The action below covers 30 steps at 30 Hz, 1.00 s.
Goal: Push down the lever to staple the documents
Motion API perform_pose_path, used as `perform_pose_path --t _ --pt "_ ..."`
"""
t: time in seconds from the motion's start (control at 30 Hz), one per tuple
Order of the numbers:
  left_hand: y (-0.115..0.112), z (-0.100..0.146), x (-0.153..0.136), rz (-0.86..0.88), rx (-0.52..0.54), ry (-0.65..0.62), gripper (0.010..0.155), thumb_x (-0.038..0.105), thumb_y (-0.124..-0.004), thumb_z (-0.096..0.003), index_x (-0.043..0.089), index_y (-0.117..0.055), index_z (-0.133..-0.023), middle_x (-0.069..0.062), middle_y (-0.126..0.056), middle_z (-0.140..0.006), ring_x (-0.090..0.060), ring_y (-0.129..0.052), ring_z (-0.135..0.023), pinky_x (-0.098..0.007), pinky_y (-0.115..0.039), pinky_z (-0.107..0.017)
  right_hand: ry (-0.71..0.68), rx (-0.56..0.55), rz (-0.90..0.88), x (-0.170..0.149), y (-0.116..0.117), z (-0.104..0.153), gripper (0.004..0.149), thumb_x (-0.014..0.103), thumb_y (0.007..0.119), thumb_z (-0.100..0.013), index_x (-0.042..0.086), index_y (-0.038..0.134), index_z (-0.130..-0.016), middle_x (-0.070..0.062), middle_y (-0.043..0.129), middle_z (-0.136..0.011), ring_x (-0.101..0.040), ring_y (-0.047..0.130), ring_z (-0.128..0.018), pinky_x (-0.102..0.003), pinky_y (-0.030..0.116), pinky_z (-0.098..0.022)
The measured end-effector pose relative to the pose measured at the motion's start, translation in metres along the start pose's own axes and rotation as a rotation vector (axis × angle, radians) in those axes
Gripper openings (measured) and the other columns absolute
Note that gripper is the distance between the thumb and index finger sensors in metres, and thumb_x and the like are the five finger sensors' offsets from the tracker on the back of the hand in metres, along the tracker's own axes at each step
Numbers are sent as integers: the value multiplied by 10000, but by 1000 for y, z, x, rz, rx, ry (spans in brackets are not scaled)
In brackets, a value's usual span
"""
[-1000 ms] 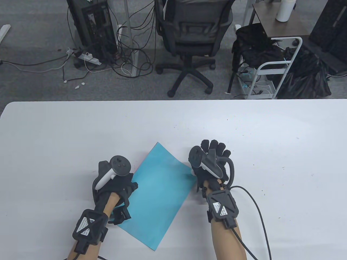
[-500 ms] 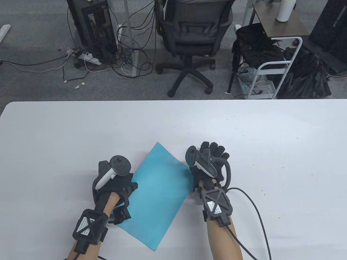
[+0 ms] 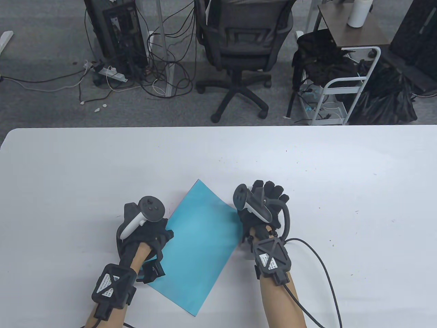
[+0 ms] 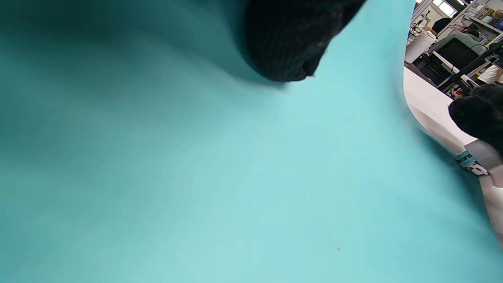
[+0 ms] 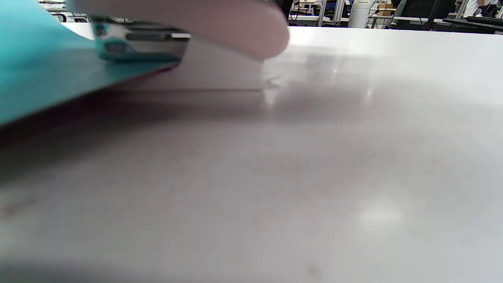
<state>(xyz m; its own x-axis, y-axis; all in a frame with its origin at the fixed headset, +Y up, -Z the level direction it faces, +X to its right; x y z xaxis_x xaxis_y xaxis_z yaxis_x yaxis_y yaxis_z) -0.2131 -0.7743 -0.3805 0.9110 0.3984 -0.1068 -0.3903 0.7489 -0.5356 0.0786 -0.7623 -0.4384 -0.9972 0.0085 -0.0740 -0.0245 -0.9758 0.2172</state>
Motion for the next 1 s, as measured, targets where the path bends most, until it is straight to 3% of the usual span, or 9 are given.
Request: perform_pose_path --t 0.43,1.0 --pt "0 0 0 0 0 0 425 245 -803 -561 106 -818 -963 -102 -977 -804 -302 -1018 -633 -598 -835 -531 17 61 -10 2 4 -1 924 542 434 -547 -124 99 -1094 -455 156 -1090 -728 232 -968 -819 282 -658" --pt "0 0 0 -3 1 4 426 244 -805 -561 104 -819 -963 -102 -977 -804 -302 -1018 -632 -598 -835 -531 22 59 21 6 5 -2 924 537 434 -550 -131 93 -1090 -457 144 -1089 -727 224 -969 -818 276 -660"
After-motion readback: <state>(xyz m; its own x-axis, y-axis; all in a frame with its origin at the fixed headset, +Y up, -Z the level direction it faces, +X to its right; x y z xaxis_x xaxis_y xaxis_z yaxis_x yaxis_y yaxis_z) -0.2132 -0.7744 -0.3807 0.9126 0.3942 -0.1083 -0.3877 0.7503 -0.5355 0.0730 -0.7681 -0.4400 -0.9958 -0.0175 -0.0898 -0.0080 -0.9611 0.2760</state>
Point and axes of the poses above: the tracker on the back of each hand, its own x axis roughly to the thumb side, its own z axis roughly from the fingertips to the wrist, y = z × x, the point moved 5 cm from there along -z, roughly from the wrist to the fingertips
